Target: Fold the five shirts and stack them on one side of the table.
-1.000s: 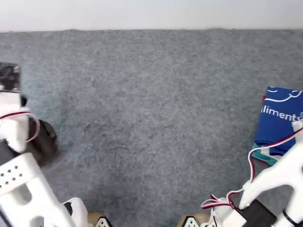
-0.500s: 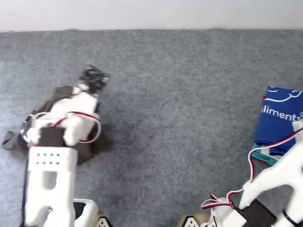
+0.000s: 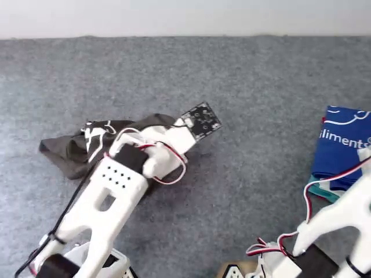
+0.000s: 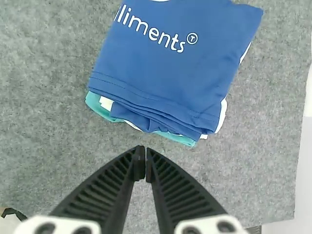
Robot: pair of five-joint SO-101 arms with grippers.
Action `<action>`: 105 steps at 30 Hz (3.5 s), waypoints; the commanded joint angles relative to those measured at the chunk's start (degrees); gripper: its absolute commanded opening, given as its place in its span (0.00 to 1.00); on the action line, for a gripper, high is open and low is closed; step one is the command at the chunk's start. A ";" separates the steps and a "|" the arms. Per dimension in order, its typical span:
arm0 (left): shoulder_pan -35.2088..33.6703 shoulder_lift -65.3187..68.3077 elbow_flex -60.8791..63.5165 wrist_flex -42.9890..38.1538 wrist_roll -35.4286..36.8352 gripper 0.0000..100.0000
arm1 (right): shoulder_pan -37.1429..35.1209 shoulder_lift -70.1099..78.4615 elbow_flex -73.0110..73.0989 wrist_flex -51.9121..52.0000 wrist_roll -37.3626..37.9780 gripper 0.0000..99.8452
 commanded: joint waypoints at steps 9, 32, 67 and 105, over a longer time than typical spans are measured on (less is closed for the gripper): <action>0.09 0.35 -25.01 31.30 7.91 0.17 | 0.22 -2.24 4.04 2.24 -0.79 0.01; -16.62 0.88 5.41 12.13 -1.67 0.09 | -2.59 -2.24 5.54 1.98 -0.62 0.01; -8.79 5.01 7.16 8.18 0.44 0.10 | -4.97 -1.71 5.63 1.80 -0.70 0.01; 9.32 21.63 -20.35 34.29 0.97 0.09 | -5.14 -1.71 5.63 1.80 -0.53 0.01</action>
